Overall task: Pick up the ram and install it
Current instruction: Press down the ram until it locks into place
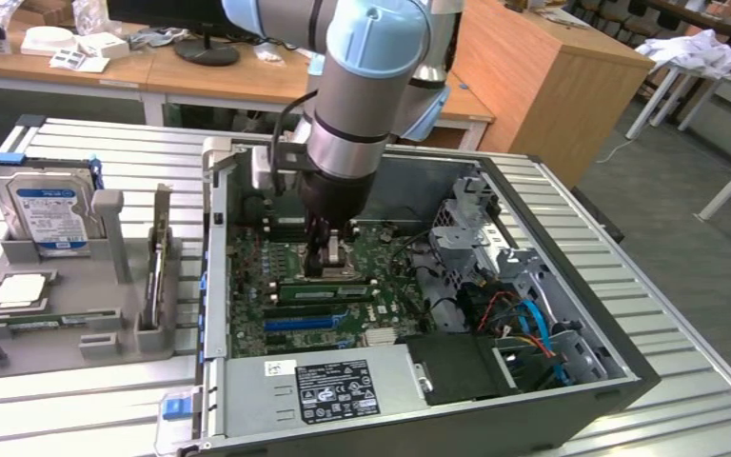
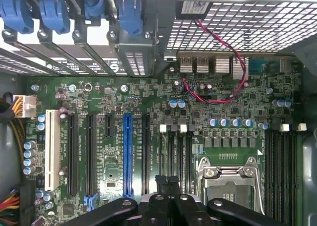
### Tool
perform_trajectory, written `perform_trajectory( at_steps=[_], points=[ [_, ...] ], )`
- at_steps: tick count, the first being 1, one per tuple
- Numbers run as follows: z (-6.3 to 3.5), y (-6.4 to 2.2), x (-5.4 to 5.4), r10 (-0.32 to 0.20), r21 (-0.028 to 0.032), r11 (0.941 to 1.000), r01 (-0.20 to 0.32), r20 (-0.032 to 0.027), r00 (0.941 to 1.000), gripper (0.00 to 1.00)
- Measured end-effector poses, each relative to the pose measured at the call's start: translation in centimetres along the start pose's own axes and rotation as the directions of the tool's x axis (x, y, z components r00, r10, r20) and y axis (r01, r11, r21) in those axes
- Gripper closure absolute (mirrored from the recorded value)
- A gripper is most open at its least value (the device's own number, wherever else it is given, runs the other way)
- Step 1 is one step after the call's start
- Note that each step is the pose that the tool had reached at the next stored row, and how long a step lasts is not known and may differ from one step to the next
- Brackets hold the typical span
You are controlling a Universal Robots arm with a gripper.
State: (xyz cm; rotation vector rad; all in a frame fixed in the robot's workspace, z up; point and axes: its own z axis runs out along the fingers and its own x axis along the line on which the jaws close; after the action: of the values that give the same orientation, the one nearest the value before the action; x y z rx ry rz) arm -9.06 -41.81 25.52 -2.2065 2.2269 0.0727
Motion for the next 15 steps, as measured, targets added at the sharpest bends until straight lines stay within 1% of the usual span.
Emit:
perform_trajectory(
  at_steps=[15],
  points=[
    [1.17, -0.01, 0.1, 0.0, 0.0001, 1.0, 0.0, -0.0001, 1.0, 0.89]
  ],
)
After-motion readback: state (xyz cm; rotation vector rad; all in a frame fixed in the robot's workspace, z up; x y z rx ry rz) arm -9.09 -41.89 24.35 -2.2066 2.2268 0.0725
